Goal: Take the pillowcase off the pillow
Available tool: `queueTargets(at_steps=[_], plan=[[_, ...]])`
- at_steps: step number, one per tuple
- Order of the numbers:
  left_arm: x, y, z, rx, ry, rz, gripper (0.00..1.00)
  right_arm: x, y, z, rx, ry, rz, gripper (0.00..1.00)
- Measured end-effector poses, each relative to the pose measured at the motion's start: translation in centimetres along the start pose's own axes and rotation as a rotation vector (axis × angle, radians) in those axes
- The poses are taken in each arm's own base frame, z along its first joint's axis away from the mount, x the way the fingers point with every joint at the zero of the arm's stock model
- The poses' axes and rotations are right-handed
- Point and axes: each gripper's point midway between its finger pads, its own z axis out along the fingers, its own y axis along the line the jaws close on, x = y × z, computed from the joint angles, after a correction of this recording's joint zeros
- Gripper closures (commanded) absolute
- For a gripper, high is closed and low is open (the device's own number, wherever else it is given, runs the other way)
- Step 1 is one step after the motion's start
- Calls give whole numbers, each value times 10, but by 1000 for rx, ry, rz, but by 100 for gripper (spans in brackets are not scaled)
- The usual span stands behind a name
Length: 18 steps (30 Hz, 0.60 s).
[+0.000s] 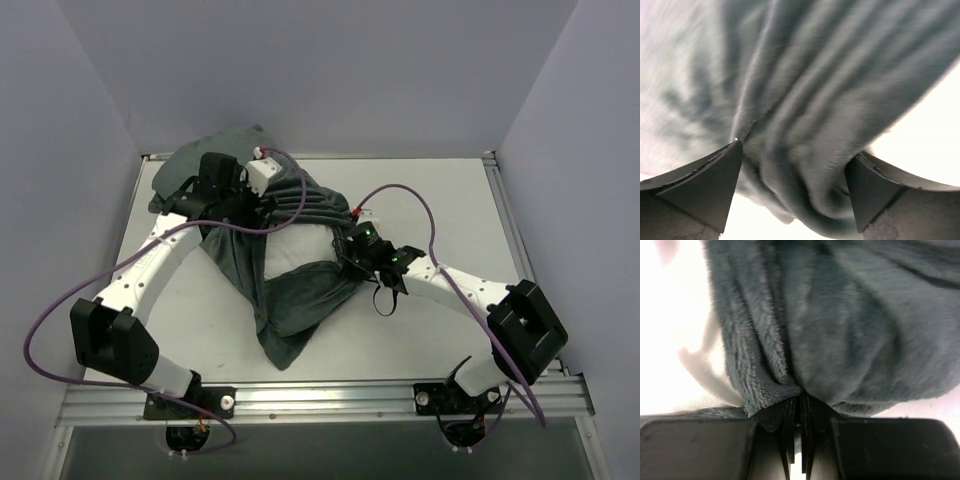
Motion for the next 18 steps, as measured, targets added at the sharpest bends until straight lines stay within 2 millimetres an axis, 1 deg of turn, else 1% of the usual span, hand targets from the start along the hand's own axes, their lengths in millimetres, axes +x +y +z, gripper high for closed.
queueTargets(at_steps=[2, 5, 7, 9, 10, 11, 13, 14, 16, 18], plan=[[-16, -21, -10, 41, -38, 67, 7, -6, 2, 0, -2, -6, -17, 100], [-36, -42, -29, 75, -88, 139, 7, -12, 3, -2, -5, -17, -23, 100], [-50, -57, -44, 94, -129, 191, 6, -13, 4, -2, -10, -18, -22, 100], [-63, -80, -65, 141, -176, 247, 6, -12, 5, -2, -16, -15, -22, 100], [-68, -88, -74, 167, -192, 265, 6, -12, 6, -2, -21, -13, -22, 100], [-76, -100, -84, 206, -221, 281, 11, -11, 7, -2, -23, -10, -21, 100], [-91, -114, -100, 255, -279, 297, 15, -11, 7, -2, -28, -8, -20, 100], [-92, -118, -102, 270, -289, 300, 15, -12, 7, -3, -29, -9, -17, 100], [-89, -126, -98, 291, -275, 296, 12, -13, 8, -4, -35, -11, -10, 100], [-80, -130, -78, 300, -225, 282, 9, -15, 10, -6, -44, -15, -2, 100]])
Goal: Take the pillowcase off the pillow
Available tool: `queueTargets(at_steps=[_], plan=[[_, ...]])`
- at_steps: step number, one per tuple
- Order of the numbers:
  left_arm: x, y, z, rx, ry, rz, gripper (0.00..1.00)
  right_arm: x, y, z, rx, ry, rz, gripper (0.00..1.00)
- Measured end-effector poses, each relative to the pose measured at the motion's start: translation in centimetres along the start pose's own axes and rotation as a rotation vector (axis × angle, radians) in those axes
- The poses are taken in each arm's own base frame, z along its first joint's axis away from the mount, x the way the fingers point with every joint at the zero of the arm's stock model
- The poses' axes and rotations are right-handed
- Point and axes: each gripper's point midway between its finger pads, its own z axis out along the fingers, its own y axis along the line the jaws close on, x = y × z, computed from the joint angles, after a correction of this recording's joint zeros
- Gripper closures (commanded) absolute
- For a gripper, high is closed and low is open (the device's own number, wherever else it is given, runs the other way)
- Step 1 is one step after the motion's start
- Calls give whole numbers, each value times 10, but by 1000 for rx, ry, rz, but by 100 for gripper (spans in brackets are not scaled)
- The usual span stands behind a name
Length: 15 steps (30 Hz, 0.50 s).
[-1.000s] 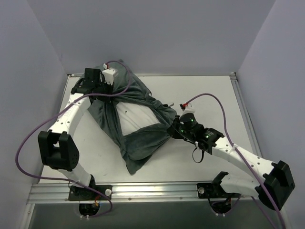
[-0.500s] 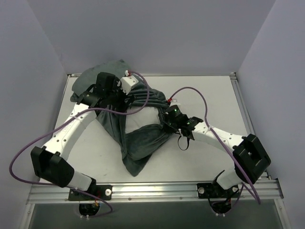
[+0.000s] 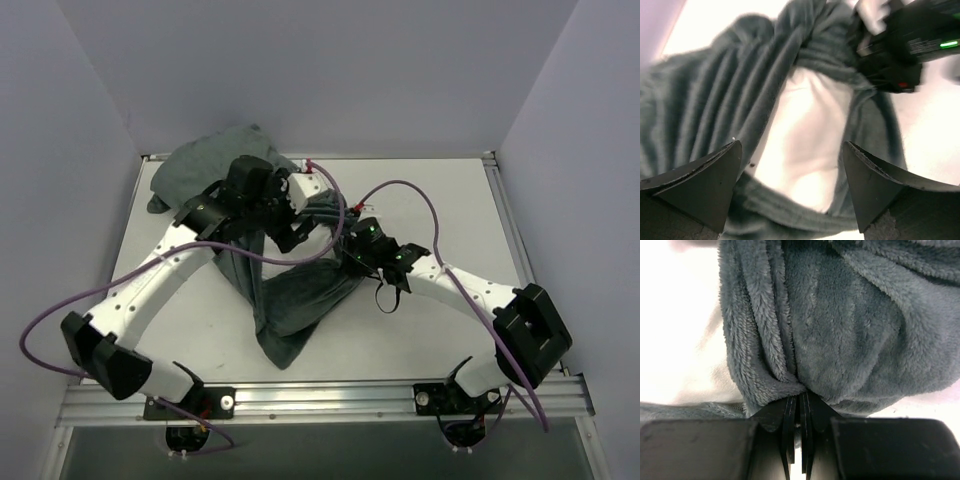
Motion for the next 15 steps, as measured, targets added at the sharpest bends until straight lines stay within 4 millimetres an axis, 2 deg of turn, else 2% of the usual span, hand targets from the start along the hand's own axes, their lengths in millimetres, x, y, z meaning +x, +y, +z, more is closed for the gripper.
queueTargets(at_steps=[5, 8, 11, 14, 15], plan=[[57, 3, 62, 0, 189, -76, 6, -6, 6, -6, -26, -18, 20, 100], [89, 3, 86, -7, 295, -86, 6, -7, 8, -7, -35, -21, 24, 100], [103, 7, 101, -35, 344, -77, 5, -8, 9, -7, -41, -20, 27, 100], [105, 10, 106, -53, 349, -66, 1, -9, 7, -6, -39, -22, 37, 100], [104, 10, 107, -54, 346, -63, 3, -10, 6, -6, -39, -23, 39, 100]])
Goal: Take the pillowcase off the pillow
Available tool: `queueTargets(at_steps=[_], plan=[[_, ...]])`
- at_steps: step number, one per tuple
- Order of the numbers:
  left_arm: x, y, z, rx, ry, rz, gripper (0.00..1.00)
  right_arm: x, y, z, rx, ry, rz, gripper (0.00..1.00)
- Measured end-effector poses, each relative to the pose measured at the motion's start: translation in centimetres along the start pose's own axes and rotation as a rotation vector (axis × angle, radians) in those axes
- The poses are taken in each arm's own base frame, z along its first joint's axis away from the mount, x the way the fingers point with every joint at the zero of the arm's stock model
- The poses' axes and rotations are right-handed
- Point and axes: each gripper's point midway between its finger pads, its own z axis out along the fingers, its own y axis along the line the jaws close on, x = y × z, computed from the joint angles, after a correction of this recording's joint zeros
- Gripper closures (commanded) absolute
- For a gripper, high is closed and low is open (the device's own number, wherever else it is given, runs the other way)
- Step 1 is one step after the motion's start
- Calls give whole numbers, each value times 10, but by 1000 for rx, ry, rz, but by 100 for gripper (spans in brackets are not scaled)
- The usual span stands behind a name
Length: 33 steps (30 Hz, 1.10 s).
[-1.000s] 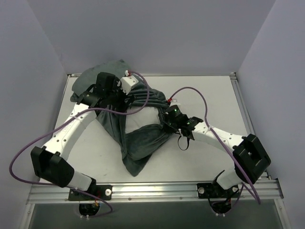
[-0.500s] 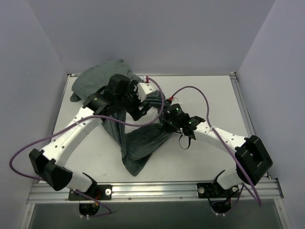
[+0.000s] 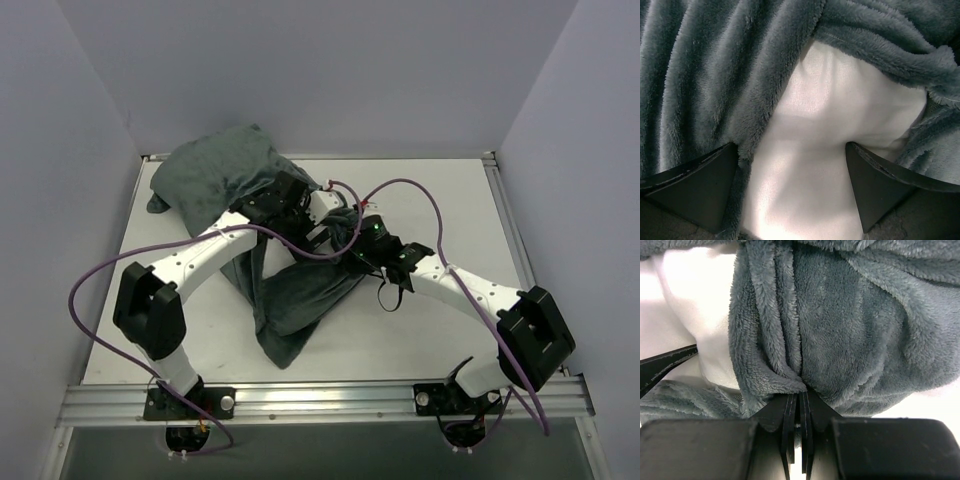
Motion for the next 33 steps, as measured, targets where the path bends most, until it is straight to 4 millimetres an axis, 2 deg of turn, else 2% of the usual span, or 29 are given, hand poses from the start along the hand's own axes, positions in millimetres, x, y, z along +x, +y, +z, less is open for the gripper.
queueTargets(at_steps=[5, 8, 9, 14, 16, 18, 20, 22, 26, 29, 30, 33], plan=[[-1, -6, -2, 29, -27, 23, 3, -2, -2, 0, -1, 0, 14, 100], [-11, -13, -20, 71, -83, 23, 0, -3, -3, 0, -6, 2, 20, 100], [-18, -16, -30, 90, -107, 23, 10, -3, -3, 0, -7, 2, 23, 100], [-66, -27, -91, 173, -285, 22, 27, -7, -8, -2, -11, -3, 44, 100], [-72, -32, -110, 196, -332, 34, 33, -8, -9, -3, -14, -5, 50, 100], [-69, -37, -118, 222, -346, 36, 35, -9, -9, -6, -20, -10, 54, 100], [-61, -41, -113, 254, -329, 31, 35, -11, -9, -7, -25, -15, 56, 100], [-47, -41, -99, 286, -277, 18, 34, -12, -8, -8, -29, -19, 57, 100], [-18, -40, -53, 331, -118, -7, 33, -11, -8, -7, -36, -19, 59, 100], [1, -39, -20, 340, -14, -22, 27, -10, -7, -7, -42, -14, 61, 100], [5, -39, -14, 334, 6, -25, 23, -10, -7, -7, -43, -12, 62, 100], [7, -33, -11, 299, 20, -29, 18, -10, -8, -7, -45, -12, 64, 100]])
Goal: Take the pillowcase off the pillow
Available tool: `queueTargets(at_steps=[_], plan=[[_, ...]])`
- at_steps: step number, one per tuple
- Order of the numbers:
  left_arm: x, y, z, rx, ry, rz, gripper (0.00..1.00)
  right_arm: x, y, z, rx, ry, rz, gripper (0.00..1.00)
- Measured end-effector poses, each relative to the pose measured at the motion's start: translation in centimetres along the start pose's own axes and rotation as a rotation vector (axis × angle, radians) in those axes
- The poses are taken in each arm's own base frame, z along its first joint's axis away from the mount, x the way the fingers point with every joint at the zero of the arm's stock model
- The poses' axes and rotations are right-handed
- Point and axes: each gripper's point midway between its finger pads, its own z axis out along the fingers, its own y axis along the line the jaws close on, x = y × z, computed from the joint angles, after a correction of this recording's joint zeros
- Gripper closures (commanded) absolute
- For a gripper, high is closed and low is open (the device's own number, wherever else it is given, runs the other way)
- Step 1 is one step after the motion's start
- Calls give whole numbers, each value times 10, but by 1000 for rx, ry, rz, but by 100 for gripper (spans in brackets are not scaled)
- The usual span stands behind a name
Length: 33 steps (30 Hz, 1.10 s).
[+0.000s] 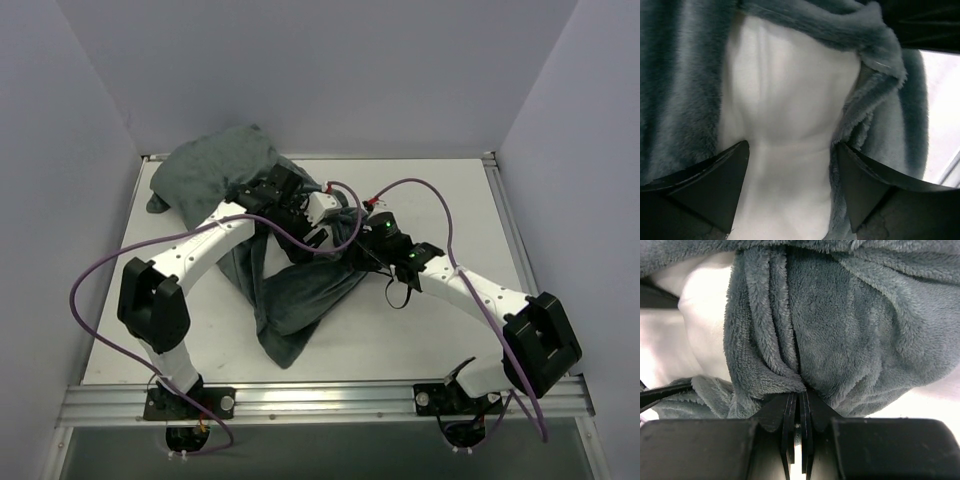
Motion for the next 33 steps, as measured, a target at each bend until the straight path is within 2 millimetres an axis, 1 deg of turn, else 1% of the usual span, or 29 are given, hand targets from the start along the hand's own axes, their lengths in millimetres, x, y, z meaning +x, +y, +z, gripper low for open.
queueTargets(at_steps=[5, 6, 10, 12, 15, 17, 19, 20, 21, 22, 23, 25, 26, 30, 33], plan=[[-4, 18, -1, -121, 5, -16, 12, 0, 0, 0, 0, 0, 0, 100], [-5, 21, -2, -140, 1, -20, 10, 0, 0, 0, -1, -1, 0, 100], [-7, 28, -3, -180, -6, -43, 5, 5, -4, 2, 2, 2, 0, 100], [-10, 29, -4, -189, -11, -52, 4, 11, -8, 2, 9, 12, 2, 100], [-20, 41, -7, -236, -20, -53, 4, 16, -11, 0, 10, 14, 3, 100], [-22, 50, -3, -270, -8, -53, 4, 16, -11, -1, 8, 10, 3, 100], [-15, 56, 8, -280, 30, -50, 4, 15, -11, -1, 6, 8, 3, 100], [-11, 58, 13, -278, 47, -48, 5, 15, -11, -1, 6, 7, 3, 100], [-7, 59, 19, -274, 64, -48, 8, 15, -11, -1, 7, 8, 2, 100], [-5, 59, 24, -271, 78, -49, 22, 15, -11, -1, 7, 8, 2, 100], [-3, 60, 27, -269, 89, -48, 33, 15, -12, -1, 8, 9, 1, 100], [-4, 61, 28, -269, 96, -43, 58, 16, -13, 0, 11, 11, -1, 100], [-5, 62, 27, -269, 96, -39, 97, 15, -14, 1, 15, 12, 0, 100], [-12, 61, 22, -259, 84, -38, 98, 14, -19, 3, 25, 13, 6, 100], [-14, 61, 20, -233, 60, -87, 98, 11, -25, 3, 33, 12, 21, 100]])
